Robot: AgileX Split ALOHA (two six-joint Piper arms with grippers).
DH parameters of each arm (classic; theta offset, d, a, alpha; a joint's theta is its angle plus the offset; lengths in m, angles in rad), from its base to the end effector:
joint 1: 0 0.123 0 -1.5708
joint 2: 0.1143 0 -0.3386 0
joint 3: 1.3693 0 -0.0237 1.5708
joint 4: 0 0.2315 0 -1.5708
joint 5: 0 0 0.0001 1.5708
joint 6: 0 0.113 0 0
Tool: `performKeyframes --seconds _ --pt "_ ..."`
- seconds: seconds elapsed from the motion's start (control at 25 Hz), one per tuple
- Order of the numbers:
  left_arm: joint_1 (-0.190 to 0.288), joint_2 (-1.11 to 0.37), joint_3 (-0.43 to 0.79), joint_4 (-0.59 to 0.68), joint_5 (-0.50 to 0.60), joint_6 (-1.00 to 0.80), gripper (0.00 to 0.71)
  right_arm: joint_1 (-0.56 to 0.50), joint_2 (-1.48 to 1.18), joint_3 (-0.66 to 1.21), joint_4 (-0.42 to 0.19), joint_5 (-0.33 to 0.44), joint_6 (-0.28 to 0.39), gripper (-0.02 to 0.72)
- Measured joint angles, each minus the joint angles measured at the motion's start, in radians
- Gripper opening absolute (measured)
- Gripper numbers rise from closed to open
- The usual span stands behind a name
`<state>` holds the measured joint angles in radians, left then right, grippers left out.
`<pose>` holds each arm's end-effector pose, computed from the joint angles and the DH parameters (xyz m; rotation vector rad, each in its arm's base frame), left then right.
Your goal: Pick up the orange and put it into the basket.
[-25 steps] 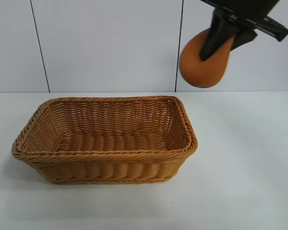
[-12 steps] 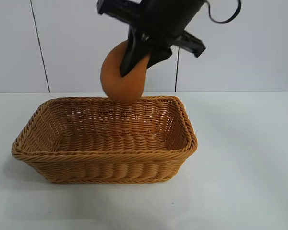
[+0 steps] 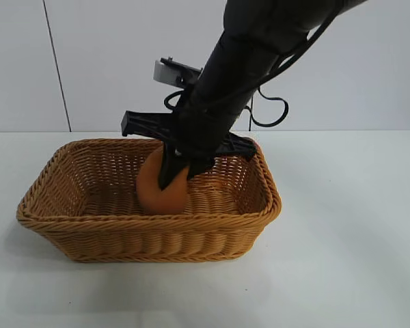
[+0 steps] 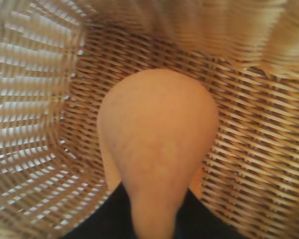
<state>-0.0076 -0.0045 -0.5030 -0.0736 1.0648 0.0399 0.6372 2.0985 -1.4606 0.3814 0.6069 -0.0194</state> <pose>-0.0576 -0.0068 0.2584 0.0523 2.0387 -0.0678 0.3556 0.2931 0.1937 -0.5361 2.7341 0.5529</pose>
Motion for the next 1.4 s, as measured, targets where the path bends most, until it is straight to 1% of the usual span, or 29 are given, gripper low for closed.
performKeyframes --seconds 0.16,0.2,0.24,0.28,0.36,0.44,0.48,0.56,0.68,0.72,0.88,0.96,1.12,1.16,1.2,1.28,1.4 --pt "0.0 0.0 0.0 0.0 0.0 0.0 0.651 0.0 0.004 0.0 0.002 -0.014 0.0 0.045" --pt "0.0 0.0 0.0 0.0 0.0 0.0 0.651 0.0 0.004 0.0 0.003 -0.011 0.0 0.057" --pt "0.0 0.0 0.0 0.0 0.0 0.0 0.651 0.0 0.004 0.0 0.003 -0.008 0.0 0.09" --pt "0.0 0.0 0.0 0.0 0.0 0.0 0.651 0.0 0.004 0.0 0.003 -0.002 0.0 0.143" --pt "0.0 0.0 0.0 0.0 0.0 0.0 0.651 0.0 0.004 0.0 0.003 0.016 0.0 0.289" --pt "0.0 0.0 0.0 0.0 0.0 0.0 0.651 0.0 0.003 0.0 0.006 0.024 0.0 0.465" --pt "0.0 0.0 0.0 0.0 0.0 0.0 0.651 0.0 0.001 0.0 0.009 0.032 0.0 0.533" --pt "0.0 0.0 0.0 0.0 0.0 0.0 0.651 0.0 -0.013 0.0 0.012 0.052 0.0 0.599" --pt "0.0 0.0 0.0 0.0 0.0 0.0 0.651 0.0 -0.051 -0.001 0.013 0.096 0.019 0.631" --pt "0.0 0.0 0.0 0.0 0.0 0.0 0.651 0.0 -0.065 -0.007 0.008 0.125 0.034 0.632" --pt "0.0 0.0 0.0 0.0 0.0 0.0 0.651 0.0 -0.085 -0.106 -0.048 0.288 0.072 0.633" --pt "0.0 0.0 0.0 0.0 0.0 0.0 0.651 0.0 -0.086 -0.173 -0.105 0.369 0.105 0.633" --pt "0.0 0.0 0.0 0.0 0.0 0.0 0.651 0.0 -0.087 -0.296 -0.266 0.531 0.172 0.633" --pt "0.0 0.0 0.0 0.0 0.0 0.0 0.651 -0.003 -0.087 -0.322 -0.295 0.566 0.179 0.633" --pt "0.0 0.0 0.0 0.0 0.0 0.0 0.651 -0.009 -0.087 -0.344 -0.323 0.588 0.183 0.633" --pt "0.0 0.0 0.0 0.0 0.0 0.0 0.651 -0.034 -0.087 -0.374 -0.359 0.596 0.186 0.633" --pt "0.0 0.0 0.0 0.0 0.0 0.0 0.651 -0.094 -0.087 -0.397 -0.369 0.598 0.187 0.633"
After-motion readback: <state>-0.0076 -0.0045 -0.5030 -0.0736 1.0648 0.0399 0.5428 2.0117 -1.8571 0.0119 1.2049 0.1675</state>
